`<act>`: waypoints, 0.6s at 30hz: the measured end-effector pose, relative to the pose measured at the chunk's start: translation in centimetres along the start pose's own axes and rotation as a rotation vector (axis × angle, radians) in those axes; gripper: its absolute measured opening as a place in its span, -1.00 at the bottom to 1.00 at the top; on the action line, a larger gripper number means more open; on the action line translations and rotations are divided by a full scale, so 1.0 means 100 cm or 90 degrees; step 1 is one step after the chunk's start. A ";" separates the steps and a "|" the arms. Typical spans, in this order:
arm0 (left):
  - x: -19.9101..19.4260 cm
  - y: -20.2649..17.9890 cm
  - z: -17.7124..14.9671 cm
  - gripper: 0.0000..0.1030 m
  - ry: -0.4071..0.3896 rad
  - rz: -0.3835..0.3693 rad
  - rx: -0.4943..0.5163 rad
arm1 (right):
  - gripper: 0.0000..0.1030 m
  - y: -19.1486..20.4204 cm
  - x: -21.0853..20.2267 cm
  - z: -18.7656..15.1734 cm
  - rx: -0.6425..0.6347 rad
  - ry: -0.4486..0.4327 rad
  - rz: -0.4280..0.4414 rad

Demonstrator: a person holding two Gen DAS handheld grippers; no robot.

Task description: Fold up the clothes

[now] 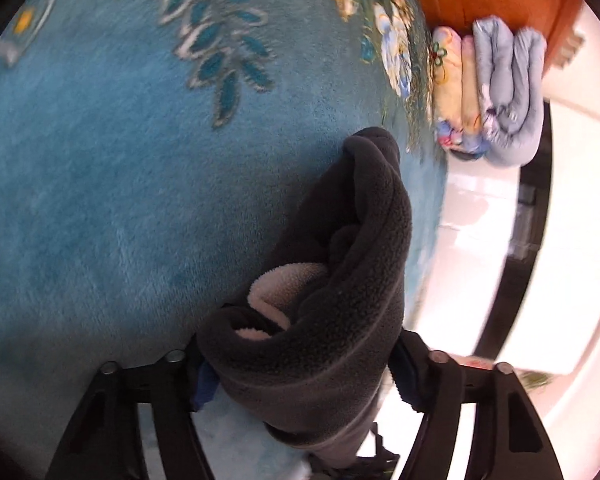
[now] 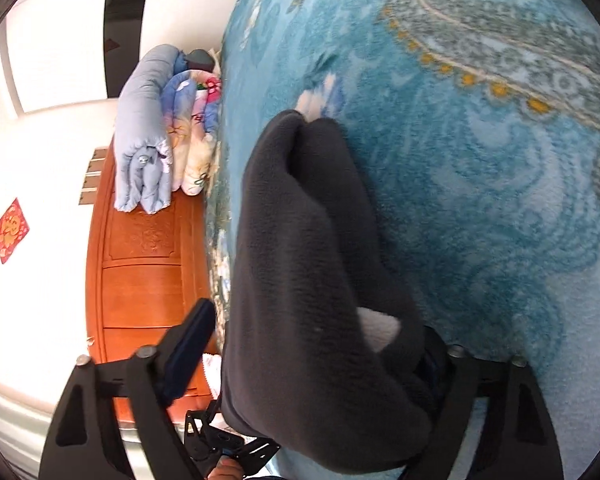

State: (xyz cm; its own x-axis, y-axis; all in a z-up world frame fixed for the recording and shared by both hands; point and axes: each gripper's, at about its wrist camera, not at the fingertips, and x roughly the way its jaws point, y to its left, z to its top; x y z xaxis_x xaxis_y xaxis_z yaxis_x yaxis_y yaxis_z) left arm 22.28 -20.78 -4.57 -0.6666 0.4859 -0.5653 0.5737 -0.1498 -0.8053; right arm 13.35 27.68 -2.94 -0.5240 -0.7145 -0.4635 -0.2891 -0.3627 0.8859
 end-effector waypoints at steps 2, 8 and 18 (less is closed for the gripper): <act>-0.002 -0.006 0.001 0.18 -0.008 0.024 0.009 | 0.32 0.005 0.001 0.000 -0.005 0.007 -0.017; -0.003 -0.061 0.017 -0.19 0.004 0.127 0.071 | -0.14 0.049 0.009 0.009 -0.027 0.029 -0.077; -0.065 -0.230 0.049 -0.33 -0.089 0.022 0.380 | -0.27 0.216 0.024 0.038 -0.214 0.019 0.062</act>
State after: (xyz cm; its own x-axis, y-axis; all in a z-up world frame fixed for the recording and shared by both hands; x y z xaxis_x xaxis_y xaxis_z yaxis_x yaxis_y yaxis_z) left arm 11.09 -24.73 16.72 -0.7319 0.3609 -0.5780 0.2568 -0.6396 -0.7246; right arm 2.77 20.44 15.04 -0.5108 -0.7713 -0.3798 0.0444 -0.4649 0.8842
